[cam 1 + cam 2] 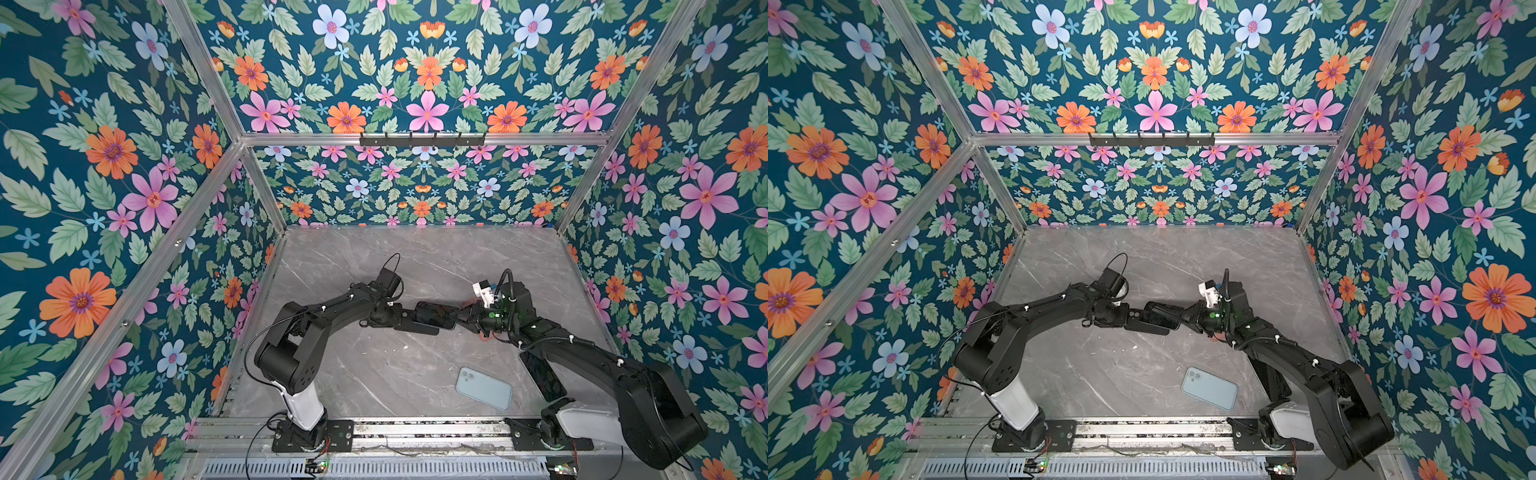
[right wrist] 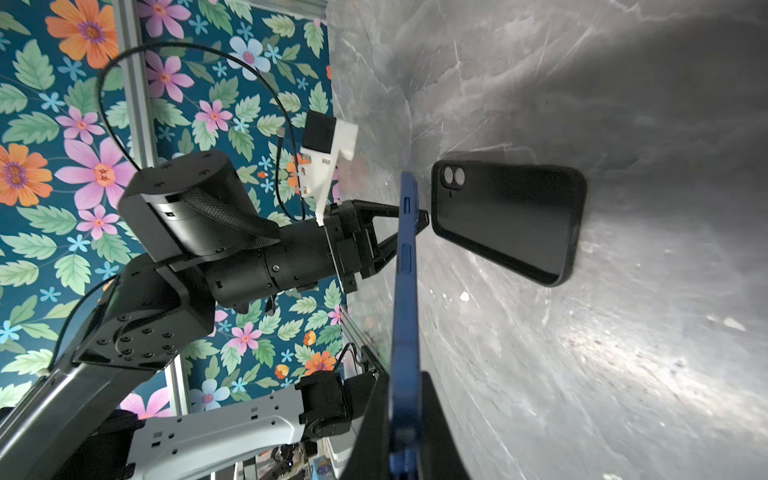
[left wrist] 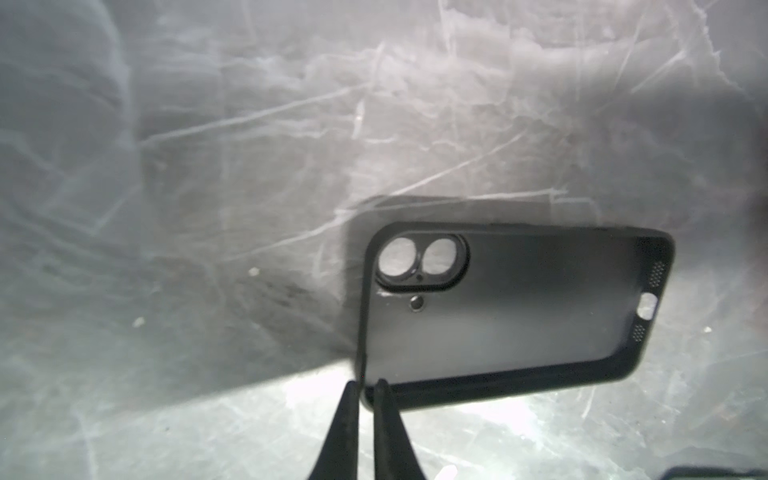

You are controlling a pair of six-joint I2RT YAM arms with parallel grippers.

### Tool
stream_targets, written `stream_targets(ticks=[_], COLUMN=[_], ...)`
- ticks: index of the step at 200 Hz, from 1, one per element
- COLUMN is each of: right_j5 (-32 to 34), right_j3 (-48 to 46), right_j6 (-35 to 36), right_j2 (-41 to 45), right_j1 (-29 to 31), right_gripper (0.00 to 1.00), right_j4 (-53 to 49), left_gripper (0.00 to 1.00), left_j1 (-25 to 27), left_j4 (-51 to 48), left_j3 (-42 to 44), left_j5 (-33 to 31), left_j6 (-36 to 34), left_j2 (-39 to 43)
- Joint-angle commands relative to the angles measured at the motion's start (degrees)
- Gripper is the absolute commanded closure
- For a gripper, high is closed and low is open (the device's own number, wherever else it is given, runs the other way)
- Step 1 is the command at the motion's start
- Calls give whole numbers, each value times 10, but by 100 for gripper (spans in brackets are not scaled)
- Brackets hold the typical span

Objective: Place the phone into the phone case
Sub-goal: 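Lift the black case with the left gripper while right gripper brings the phone toward it, then press the phone's edge into the black case held by the left gripper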

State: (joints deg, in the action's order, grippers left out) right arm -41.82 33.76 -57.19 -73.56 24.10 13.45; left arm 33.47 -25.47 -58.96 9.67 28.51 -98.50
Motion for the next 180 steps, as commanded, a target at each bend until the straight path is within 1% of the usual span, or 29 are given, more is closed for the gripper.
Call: stream_targets(ticks=[1, 15, 28, 43, 54, 74, 85, 90, 102, 130, 180], right_j5=[-46, -49, -62, -81, -107, -134, -138, -139, -140, -145, -146], right_j3=[13, 20, 33, 57, 79, 107, 111, 113, 122, 134, 135], right_j6=[36, 54, 64, 66, 65, 62, 52, 51, 51, 59, 69], right_j2=[-14, -32, -66, -112, -148, -198, -210, -233, -247, -270, -294], right_j1=[5, 5, 5, 5, 4, -3, -7, -8, -11, -15, -25], right_gripper=[100, 100, 100, 100, 100, 100, 100, 100, 100, 100, 100], right_j4=[16, 12, 27, 45, 58, 68, 86, 92, 90, 79, 65], left_gripper=[87, 85, 79, 70, 67, 60, 60, 59, 59, 57, 56], left_j1=[1, 0, -8, -28, -40, -65, -81, -88, -97, -98, -98], left_j4=[22, 30, 44, 63, 81, 112, 130, 137, 145, 167, 194], left_j3=[18, 27, 34, 36, 37, 45, 53, 55, 55, 48, 60], left_j5=[3, 0, 2, 34, 60, 102, 124, 133, 142, 169, 181], left_j6=[27, 29, 29, 30, 33, 42, 50, 53, 60, 73, 89], left_j2=[13, 24, 32, 30, 30, 31, 31, 30, 26, 11, 1])
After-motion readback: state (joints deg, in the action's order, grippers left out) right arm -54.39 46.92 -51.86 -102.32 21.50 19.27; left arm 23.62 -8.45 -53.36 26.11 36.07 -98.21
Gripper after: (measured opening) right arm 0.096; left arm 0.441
